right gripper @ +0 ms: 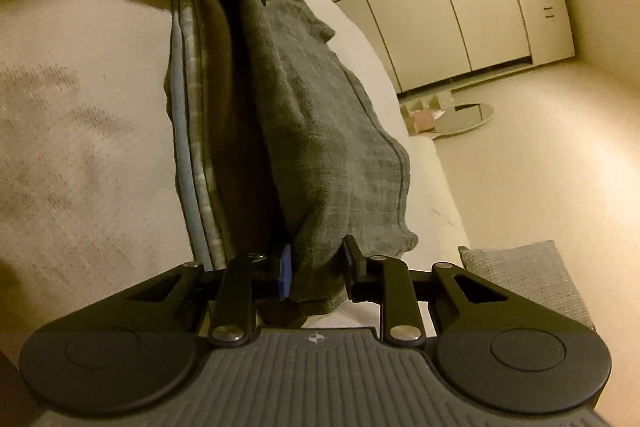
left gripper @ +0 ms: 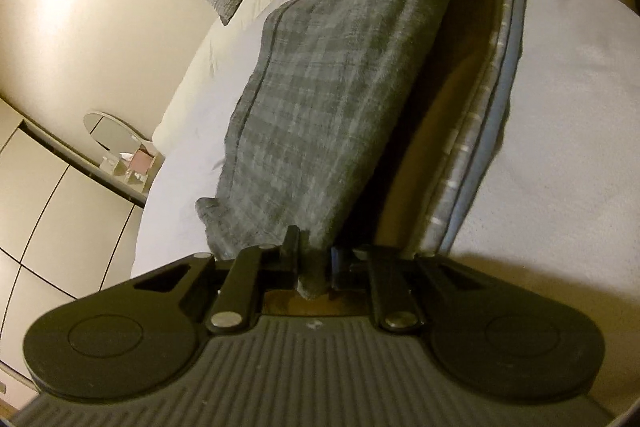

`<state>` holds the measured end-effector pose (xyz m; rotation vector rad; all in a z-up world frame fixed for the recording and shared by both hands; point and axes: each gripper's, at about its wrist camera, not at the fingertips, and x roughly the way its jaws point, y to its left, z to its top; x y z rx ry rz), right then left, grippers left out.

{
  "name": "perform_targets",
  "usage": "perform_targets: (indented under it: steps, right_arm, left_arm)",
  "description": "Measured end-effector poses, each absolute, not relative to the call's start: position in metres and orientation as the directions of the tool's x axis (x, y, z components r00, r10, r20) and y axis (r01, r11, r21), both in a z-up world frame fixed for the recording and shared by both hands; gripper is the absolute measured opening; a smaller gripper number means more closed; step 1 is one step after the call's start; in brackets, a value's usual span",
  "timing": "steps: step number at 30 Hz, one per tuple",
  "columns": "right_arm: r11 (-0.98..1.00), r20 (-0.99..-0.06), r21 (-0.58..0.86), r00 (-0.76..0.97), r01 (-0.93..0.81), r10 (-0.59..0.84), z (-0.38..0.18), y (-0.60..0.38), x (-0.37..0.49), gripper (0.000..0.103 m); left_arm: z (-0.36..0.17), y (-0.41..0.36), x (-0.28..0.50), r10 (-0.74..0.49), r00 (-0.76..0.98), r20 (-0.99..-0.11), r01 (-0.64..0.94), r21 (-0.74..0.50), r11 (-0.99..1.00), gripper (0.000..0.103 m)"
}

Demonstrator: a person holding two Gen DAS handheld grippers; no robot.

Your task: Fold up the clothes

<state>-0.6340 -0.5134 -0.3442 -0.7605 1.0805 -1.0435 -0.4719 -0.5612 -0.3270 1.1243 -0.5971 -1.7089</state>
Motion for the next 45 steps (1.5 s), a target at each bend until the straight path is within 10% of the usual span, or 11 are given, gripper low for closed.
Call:
perform_targets:
  steps: [9, 23, 28, 40, 45]
  right_arm:
    - [0.326, -0.316, -0.780, 0.113, 0.535, -0.942, -0.312, -0.489, -0.647, 0.040]
    - [0.218, -0.575, 0.178, 0.281, 0.960, -0.768, -0.303, -0.480, -0.673, 0.052]
    - [0.164, -0.621, 0.172, 0.236, 0.971, -0.748, -0.324, -0.490, -0.659, 0.061]
    - [0.166, -0.595, 0.129, 0.211, 0.978, -0.776, -0.341, -0.487, -0.647, 0.078]
    - [0.168, -0.594, 0.135, 0.216, 0.976, -0.775, -0.341, -0.488, -0.648, 0.081]
  left_arm:
    - [-0.307, -0.524, -0.439, -0.891, -0.069, -0.449, 0.739, 0.577, -0.348, 0.018]
    - [-0.323, -0.493, -0.433, -0.799, -0.178, -0.574, 0.975, 0.004, -0.220, 0.048]
    - [-0.329, -0.495, -0.437, -0.805, -0.133, -0.578, 0.988, -0.011, -0.155, 0.066]
    - [-0.338, -0.486, -0.445, -0.834, -0.094, -0.545, 0.990, 0.034, -0.134, 0.069]
    - [-0.336, -0.490, -0.449, -0.818, -0.063, -0.572, 0.993, 0.047, -0.109, 0.088]
